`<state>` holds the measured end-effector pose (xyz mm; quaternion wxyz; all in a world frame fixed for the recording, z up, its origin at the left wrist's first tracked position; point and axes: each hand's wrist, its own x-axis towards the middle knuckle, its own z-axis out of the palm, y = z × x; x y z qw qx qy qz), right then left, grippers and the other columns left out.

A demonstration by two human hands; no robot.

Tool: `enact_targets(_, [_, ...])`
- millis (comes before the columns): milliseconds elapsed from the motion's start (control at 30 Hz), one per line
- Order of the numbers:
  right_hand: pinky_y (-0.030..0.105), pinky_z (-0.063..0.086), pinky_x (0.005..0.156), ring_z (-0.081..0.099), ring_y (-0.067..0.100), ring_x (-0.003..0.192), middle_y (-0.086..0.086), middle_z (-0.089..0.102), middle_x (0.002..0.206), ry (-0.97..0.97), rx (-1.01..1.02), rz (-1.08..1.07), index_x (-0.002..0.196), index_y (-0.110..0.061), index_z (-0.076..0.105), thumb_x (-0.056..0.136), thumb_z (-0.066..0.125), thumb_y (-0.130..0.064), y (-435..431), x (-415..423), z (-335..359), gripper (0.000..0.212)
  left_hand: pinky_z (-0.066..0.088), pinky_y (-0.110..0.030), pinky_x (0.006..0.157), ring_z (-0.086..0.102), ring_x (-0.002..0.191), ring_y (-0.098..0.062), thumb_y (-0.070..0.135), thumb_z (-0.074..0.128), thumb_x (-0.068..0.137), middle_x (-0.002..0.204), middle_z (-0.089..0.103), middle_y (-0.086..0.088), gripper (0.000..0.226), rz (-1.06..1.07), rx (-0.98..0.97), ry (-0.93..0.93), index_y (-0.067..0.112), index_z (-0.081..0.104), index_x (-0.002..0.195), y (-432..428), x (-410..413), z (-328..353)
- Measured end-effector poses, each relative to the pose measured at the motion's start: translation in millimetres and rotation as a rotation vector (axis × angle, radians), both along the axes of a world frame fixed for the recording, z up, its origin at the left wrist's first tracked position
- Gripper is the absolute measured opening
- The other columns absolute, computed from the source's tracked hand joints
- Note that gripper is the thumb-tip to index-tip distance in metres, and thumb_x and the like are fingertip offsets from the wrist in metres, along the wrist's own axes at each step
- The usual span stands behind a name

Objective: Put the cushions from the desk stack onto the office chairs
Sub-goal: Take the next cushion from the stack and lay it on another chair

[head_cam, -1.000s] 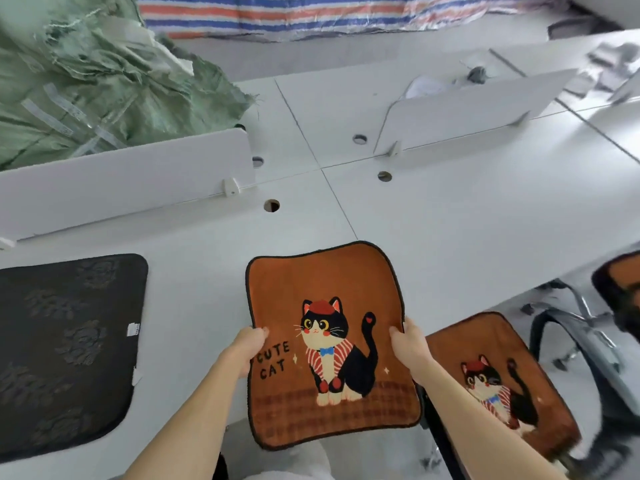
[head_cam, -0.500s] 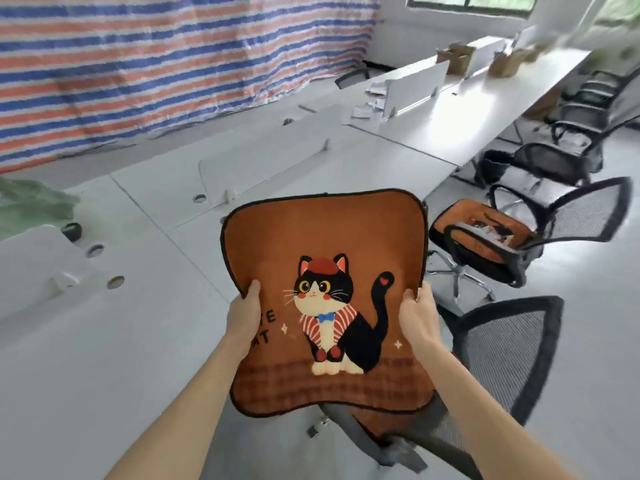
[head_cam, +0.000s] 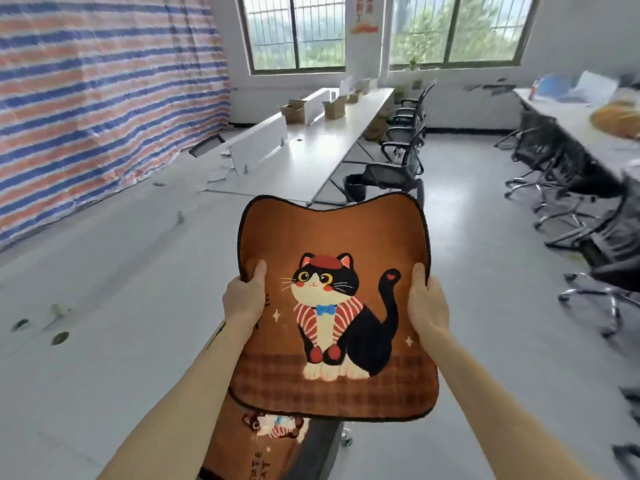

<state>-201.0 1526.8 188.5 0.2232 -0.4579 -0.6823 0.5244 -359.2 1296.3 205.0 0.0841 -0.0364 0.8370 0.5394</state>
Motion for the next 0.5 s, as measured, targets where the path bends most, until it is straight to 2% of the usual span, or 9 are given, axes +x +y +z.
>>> enact_targets(133, [0.048,0.035,0.114,0.043,0.034,0.14,0.009,0.043,0.156,-0.014,0.07,-0.072,0.152,-0.012,0.036,0.101,0.023,-0.068,69,15,14,0.078,0.049,-0.044,0.098,0.06,0.095,-0.028,0.067,0.036,0.096,0.106,0.065,-0.006,0.061,-0.076,0.008,0.061,0.016,0.063,0.115,88,-6,1])
enact_targets(267, [0.046,0.033,0.114,0.041,0.033,0.142,0.011,0.042,0.157,-0.011,0.122,-0.121,0.153,-0.009,0.036,0.102,0.026,-0.066,139,11,18,0.077,0.047,-0.04,0.089,0.06,0.09,-0.028,0.063,0.04,0.097,0.085,0.062,-0.001,0.046,-0.154,0.033,0.056,0.026,0.058,0.077,164,-19,-2])
enact_targets(400, [0.046,0.032,0.116,0.04,0.033,0.143,0.012,0.042,0.157,-0.022,0.163,-0.135,0.153,-0.007,0.037,0.104,0.026,-0.06,215,-19,20,0.073,0.038,-0.032,0.074,0.052,0.072,-0.012,0.059,0.039,0.1,0.079,0.059,0.002,0.05,-0.204,0.042,0.096,0.02,0.059,0.075,239,-54,0])
enact_targets(467, [0.046,0.031,0.116,0.04,0.033,0.143,0.012,0.042,0.157,-0.004,0.179,-0.136,0.153,-0.007,0.037,0.105,0.027,-0.057,253,-41,23,0.07,0.037,-0.032,0.067,0.052,0.071,-0.01,0.06,0.038,0.1,0.08,0.06,0.001,0.051,-0.223,0.041,0.112,0.017,0.064,0.085,276,-79,2])
enact_targets(500, [0.045,0.031,0.115,0.04,0.033,0.143,0.012,0.042,0.157,-0.006,0.178,-0.146,0.152,-0.007,0.037,0.106,0.027,-0.056,277,-55,26,0.069,0.038,-0.032,0.069,0.053,0.072,-0.011,0.061,0.038,0.099,0.081,0.061,0.001,0.052,-0.222,0.046,0.109,0.018,0.065,0.09,300,-96,2])
